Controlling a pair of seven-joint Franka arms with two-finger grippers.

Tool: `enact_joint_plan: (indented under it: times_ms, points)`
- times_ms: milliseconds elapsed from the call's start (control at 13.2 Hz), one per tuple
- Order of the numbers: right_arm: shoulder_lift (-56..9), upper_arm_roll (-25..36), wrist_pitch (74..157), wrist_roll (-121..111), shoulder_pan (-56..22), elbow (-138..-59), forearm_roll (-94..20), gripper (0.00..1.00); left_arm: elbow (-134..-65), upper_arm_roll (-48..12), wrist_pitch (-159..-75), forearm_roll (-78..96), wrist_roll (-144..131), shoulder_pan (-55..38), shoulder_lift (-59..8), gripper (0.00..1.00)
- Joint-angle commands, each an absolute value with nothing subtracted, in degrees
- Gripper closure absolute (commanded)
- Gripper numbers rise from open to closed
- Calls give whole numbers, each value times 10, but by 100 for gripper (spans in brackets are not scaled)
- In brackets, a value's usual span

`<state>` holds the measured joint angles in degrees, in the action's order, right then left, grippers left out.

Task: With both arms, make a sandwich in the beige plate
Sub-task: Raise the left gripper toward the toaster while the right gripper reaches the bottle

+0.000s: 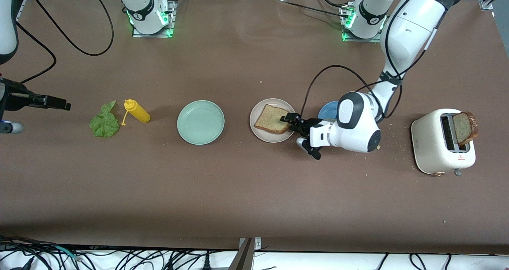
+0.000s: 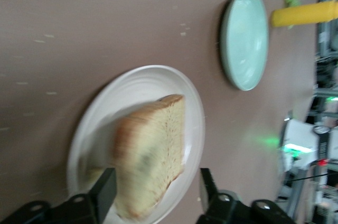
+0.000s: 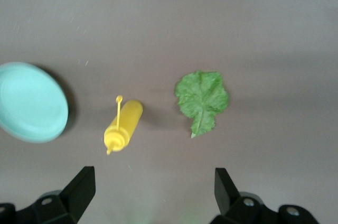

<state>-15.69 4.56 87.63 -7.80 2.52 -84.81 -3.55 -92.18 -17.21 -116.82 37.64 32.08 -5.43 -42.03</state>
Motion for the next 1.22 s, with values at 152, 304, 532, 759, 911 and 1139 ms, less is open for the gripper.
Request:
enact_joint_plan:
  times_ms: [152, 304, 532, 759, 911, 1139]
  points:
    - [-139, 97, 866, -366, 33, -914, -127, 0, -923, -171, -1163, 230, 323, -24, -367, 0]
    - [-139, 127, 873, -507, 33, -942, -161, 1, -925, -165, -1155, 160, 309, -13, -329, 0]
    - [-139, 154, 880, -679, 33, -995, -219, 1, -921, -165, -1133, 47, 224, 9, -273, 0]
    - [-140, 170, 922, -838, 33, -1076, -287, 1, -920, -162, -1093, 5, 114, 14, -202, 0]
    - [-154, 182, 947, -940, 34, -1117, -348, 1, -916, -162, -1064, -36, 57, 17, -155, 0]
    - [-176, 182, 963, -1044, 44, -1149, -393, 1, -913, -149, -1038, -39, 33, 35, -91, 0]
